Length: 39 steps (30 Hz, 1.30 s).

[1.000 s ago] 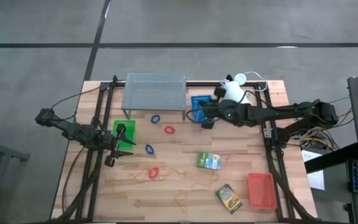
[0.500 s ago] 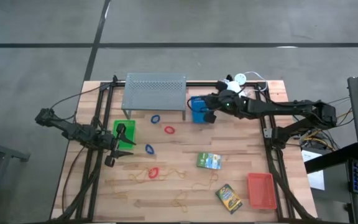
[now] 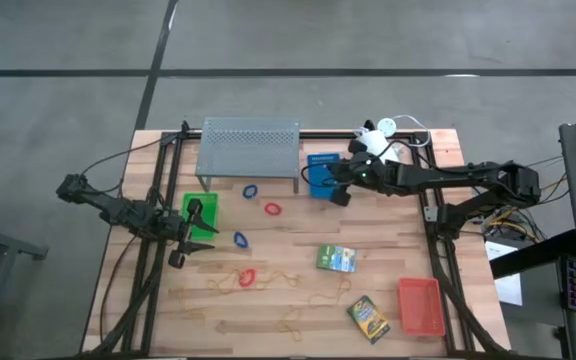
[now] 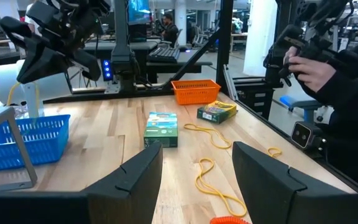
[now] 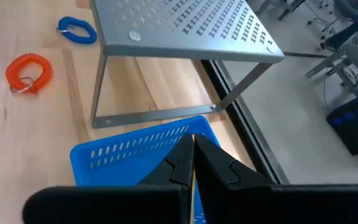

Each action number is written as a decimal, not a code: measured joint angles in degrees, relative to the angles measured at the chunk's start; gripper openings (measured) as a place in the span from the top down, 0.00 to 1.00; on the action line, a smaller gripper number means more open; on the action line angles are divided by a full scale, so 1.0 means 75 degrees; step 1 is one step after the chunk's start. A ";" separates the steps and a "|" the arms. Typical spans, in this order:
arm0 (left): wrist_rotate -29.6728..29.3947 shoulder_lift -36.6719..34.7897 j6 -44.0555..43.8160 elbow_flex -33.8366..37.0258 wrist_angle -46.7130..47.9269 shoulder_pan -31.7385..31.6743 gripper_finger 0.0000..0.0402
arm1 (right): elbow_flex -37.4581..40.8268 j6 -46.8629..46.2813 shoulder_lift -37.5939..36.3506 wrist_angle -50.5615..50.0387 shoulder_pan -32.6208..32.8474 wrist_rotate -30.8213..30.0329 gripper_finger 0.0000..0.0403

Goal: Pick & Place Office Desk Supplies
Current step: Put the yellow rubber band into the blue bin

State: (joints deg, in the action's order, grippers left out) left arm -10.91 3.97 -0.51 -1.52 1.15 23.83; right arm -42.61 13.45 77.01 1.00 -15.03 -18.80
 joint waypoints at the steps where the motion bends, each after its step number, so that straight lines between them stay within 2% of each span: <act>1: 0.0001 0.0000 0.0002 -0.0003 -0.0001 0.0001 0.50 | 0.0018 -0.0001 0.0000 0.0008 -0.0005 0.0062 0.98; 8: 0.0000 0.0000 0.0003 -0.0003 0.0000 0.0000 0.50 | 0.0101 -0.0008 0.0000 -0.0058 -0.0086 0.0675 0.98; 15: 0.0002 0.0000 0.0002 -0.0003 0.0000 0.0003 0.50 | 0.0104 -0.0260 0.0000 -0.0234 -0.0546 0.1519 0.98; 20: 0.0001 0.0000 0.0001 -0.0003 0.0000 0.0000 0.50 | 0.0038 -0.0567 0.0013 -0.0759 -0.0841 0.1803 0.98; 31: 0.0002 0.0001 0.0002 0.0000 0.0000 0.0000 0.50 | -0.1183 -0.0420 0.1130 -0.2317 -0.1185 0.2145 0.98; 39: 0.0000 0.0000 0.0002 -0.0003 -0.0002 0.0000 0.50 | -0.2495 -0.0003 0.2159 -0.3696 -0.1855 0.3804 0.98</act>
State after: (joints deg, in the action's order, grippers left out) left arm -10.92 3.97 -0.50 -1.54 1.13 23.83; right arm -61.32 13.43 93.20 -26.72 -28.94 9.73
